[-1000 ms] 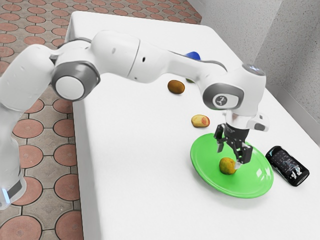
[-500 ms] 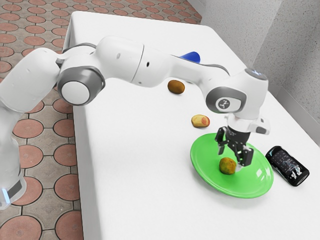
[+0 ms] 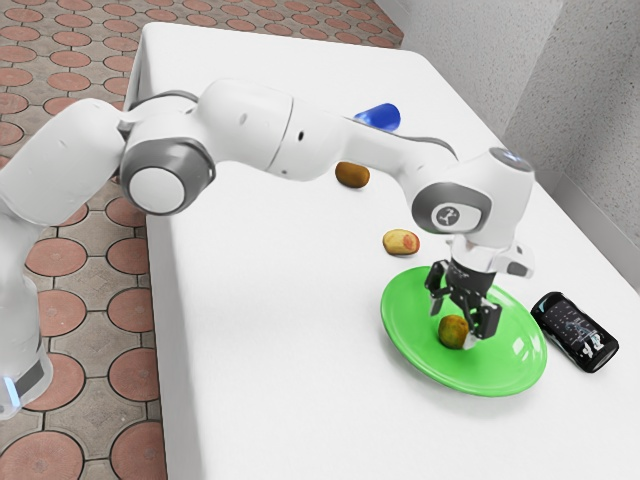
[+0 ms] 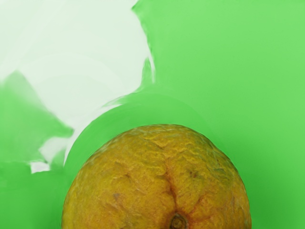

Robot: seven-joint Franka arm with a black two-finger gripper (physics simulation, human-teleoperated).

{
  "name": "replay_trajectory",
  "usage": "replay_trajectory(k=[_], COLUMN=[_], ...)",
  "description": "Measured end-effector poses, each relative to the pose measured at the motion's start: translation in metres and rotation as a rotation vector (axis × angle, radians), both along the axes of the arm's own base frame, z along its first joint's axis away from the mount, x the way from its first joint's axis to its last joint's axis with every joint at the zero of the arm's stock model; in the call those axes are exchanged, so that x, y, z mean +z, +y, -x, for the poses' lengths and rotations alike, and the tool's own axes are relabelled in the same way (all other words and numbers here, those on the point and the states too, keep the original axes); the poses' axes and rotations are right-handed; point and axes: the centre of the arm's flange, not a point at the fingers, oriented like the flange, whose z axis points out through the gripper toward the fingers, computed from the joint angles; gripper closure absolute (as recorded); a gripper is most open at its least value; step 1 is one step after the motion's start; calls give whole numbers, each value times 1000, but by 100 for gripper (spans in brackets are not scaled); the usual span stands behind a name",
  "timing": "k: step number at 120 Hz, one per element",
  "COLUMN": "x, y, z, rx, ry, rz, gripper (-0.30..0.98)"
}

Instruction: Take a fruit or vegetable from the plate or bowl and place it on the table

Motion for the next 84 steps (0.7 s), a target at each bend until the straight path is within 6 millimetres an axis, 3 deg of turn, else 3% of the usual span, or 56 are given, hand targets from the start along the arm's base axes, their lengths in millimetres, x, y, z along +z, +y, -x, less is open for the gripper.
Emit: replay_trajectory(k=[64, 84], x=[-8, -9], y=[-3, -4], z=[-7, -7], rx=[-4, -1], ry=[0, 1], rz=[5, 1], gripper=[0, 29])
